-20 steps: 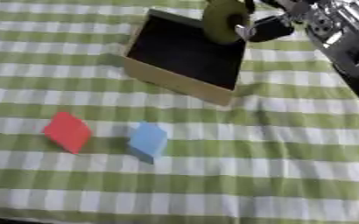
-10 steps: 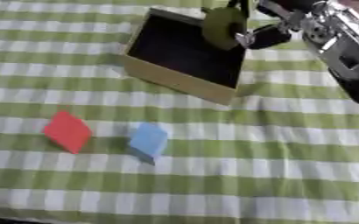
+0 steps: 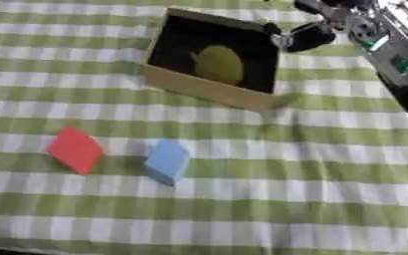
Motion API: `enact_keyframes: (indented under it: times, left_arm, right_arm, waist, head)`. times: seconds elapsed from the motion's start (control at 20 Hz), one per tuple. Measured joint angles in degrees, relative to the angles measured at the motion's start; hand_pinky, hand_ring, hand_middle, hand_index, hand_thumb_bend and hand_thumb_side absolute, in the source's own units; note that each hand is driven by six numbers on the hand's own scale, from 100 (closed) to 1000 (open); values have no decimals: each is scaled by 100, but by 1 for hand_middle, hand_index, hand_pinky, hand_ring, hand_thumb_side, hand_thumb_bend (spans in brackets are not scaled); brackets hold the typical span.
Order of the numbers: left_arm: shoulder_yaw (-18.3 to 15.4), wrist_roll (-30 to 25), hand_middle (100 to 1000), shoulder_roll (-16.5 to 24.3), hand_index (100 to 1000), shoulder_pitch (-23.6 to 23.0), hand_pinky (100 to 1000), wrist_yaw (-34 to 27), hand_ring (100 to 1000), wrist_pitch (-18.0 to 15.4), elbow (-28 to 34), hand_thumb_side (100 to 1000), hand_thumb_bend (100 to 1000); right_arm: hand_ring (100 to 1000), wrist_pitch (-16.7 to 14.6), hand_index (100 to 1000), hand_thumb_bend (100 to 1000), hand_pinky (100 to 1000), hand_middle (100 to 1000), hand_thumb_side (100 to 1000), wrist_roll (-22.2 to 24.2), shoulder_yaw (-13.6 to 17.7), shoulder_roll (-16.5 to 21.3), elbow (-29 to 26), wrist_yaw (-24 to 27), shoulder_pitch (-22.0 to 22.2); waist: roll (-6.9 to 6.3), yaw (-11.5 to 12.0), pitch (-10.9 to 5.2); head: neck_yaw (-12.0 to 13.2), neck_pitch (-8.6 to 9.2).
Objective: Pick up objects on the table and place them in the box.
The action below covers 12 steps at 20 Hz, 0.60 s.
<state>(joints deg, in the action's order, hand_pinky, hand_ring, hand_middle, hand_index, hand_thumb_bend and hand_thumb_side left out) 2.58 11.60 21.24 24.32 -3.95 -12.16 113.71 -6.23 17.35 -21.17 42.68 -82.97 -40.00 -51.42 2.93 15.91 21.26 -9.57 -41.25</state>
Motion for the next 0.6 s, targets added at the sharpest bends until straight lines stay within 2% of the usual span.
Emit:
enact_keyframes:
  times: [0.3,0.4,0.45,0.5,0.6]
  left_arm:
    - [0,0,784,-13,915,0,825,-2,765,1,0,650,238]
    - [0,1,784,-6,915,4,825,1,766,2,0,650,236]
    - [0,-1,783,14,914,24,826,12,767,6,0,651,232]
    - [1,-14,784,72,914,53,826,44,768,27,0,649,233]
    - [2,-76,784,262,912,130,828,193,773,114,0,633,240]
  right_arm:
    - [928,141,921,100,922,722,212,61,125,80,-600,125,13]
    - [919,292,920,100,911,709,182,-86,279,179,-1024,278,89]
    - [909,390,918,100,902,696,126,-186,373,253,-1271,370,152]
    - [907,503,918,100,900,693,107,-319,486,338,-1543,479,242]
    - [902,750,912,100,896,684,100,-688,743,568,-2140,785,530]
  waist:
    - [0,-22,0]
    - [0,-35,0]
    - [0,-42,-1]
    - [-2,-55,-1]
    - [-2,-96,-4]
  head:
    - [25,-3]
    - [48,-5]
    - [62,-8]
    - [79,-27]
    - [107,-54]
